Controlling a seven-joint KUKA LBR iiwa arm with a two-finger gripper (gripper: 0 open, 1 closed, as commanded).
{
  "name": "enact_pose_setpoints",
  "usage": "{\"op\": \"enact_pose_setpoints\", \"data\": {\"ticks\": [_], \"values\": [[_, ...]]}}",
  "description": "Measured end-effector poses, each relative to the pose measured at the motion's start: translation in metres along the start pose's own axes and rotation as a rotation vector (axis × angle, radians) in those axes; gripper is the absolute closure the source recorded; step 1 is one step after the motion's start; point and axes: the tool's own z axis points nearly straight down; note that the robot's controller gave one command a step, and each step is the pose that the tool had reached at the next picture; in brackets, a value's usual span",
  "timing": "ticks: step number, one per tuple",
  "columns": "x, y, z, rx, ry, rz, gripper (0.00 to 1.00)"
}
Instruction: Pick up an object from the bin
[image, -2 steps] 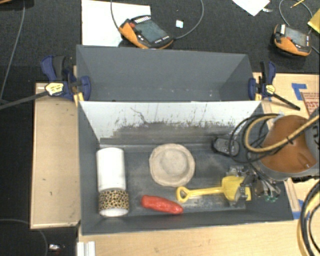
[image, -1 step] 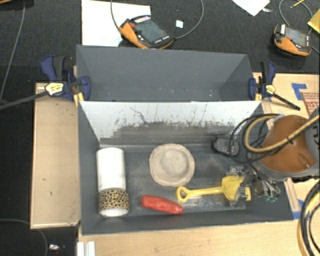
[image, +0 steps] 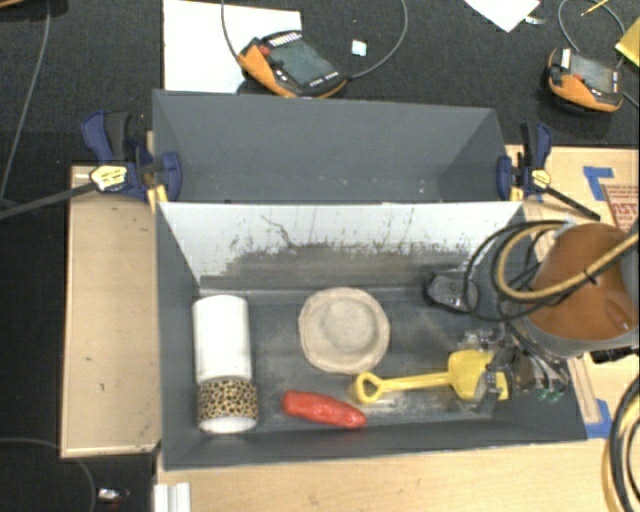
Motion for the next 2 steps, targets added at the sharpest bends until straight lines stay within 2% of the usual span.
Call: {"op": "enact_pose_setpoints", "data": {"ticks": [1,2], "values": [[-0.003,-0.001,-0.042,0.002,-0.011,-0.001,1.0],[-0.003,0.0,-0.059,0.002,-0.011,-0.003,1.0]]}}
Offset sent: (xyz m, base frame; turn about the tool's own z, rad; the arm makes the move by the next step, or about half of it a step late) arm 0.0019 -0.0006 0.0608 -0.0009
